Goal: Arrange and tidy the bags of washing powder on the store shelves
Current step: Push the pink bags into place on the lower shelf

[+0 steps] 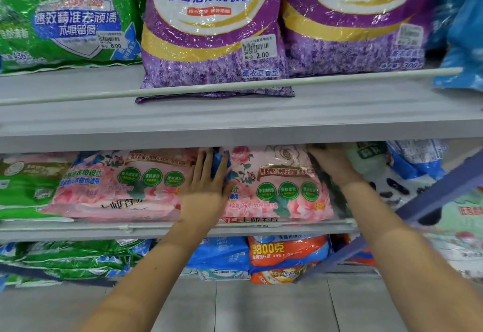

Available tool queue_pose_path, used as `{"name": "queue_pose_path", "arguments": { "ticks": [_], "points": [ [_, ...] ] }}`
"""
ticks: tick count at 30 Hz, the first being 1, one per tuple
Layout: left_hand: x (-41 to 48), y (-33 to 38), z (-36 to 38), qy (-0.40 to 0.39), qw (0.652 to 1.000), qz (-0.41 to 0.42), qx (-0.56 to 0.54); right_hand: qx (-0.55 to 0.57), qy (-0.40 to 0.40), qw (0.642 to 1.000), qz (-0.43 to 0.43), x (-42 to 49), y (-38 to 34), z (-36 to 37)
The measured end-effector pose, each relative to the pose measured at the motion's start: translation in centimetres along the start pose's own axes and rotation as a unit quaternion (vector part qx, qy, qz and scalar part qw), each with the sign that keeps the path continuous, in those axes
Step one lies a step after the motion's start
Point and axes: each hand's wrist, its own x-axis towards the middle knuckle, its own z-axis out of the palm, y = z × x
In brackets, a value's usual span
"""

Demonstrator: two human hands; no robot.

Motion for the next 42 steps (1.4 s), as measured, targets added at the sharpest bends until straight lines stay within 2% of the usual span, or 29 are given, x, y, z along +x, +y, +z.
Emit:
{"name": "queue_pose_path", "arguments": {
  "ticks": [2,5,8,14,17,19,24,26,28,30,32,36,37,38,40,42],
  "points": [
    [-0.5,0.5,0.4,-0.016,0.999,-0.02,-0.041,-0.066,0.002,0.997,-0.036,-1.0,1.2,-0.1],
    [-0.8,1.2,0.4,-0.037,0.998,-0.023,-0.044,-0.108,0.014,0.993,-0.055,-1.6,2.4,0.0],
    [-0.9,1.4,0.3,-0.025,0.999,-0.019,-0.042,-0.17,0.032,0.982,-0.081,-0.7,2.3,0.3],
    [-1.1,1.4,0.5,-0.023,0.999,-0.018,-0.031,-0.202,0.01,0.979,-0.015,0.2,2.6,0.5],
    [-1.2,1.5,0.5,-0.025,0.999,-0.025,-0.025,-0.139,-0.039,0.989,-0.015,0.5,1.8,0.1],
    [-1.2,1.4,0.7,-0.03,0.999,-0.03,-0.022,-0.075,-0.085,0.993,0.014,0.7,1.4,-0.4],
    [-1.2,1.2,0.9,-0.029,0.999,-0.025,-0.008,0.063,-0.173,0.981,0.068,0.9,1.9,-0.5],
    [-1.2,1.0,1.1,-0.035,0.999,-0.023,-0.011,0.11,-0.125,0.985,0.047,0.6,2.6,-0.5],
    [-1.3,0.8,1.1,-0.039,0.999,-0.018,-0.017,0.108,-0.05,0.993,0.005,0.3,3.6,-0.9],
    [-1.4,0.9,1.1,-0.035,0.999,-0.01,-0.022,0.086,-0.014,0.996,-0.018,-0.3,4.1,-1.1],
    [-1.4,1.0,1.0,-0.039,0.999,-0.01,-0.024,0.047,0.014,0.999,-0.024,-0.3,4.3,-0.8],
    [-1.2,0.9,0.6,-0.055,0.997,-0.021,-0.055,-0.104,0.109,0.988,-0.01,-2.1,2.6,-0.7],
    [-1.0,0.9,0.4,-0.05,0.996,-0.03,-0.071,-0.138,0.121,0.982,-0.039,-3.2,2.0,-0.6],
    [-0.6,0.9,0.1,-0.037,0.995,-0.041,-0.087,-0.179,0.132,0.969,-0.105,-4.5,1.4,-0.2],
    [0.4,0.9,-0.2,-0.006,0.993,-0.059,-0.105,-0.264,0.14,0.923,-0.242,-6.7,0.7,1.8],
    [1.2,1.0,-0.3,-0.011,0.994,-0.061,-0.092,-0.333,0.119,0.894,-0.275,-7.7,0.9,3.5]
  ]
}}
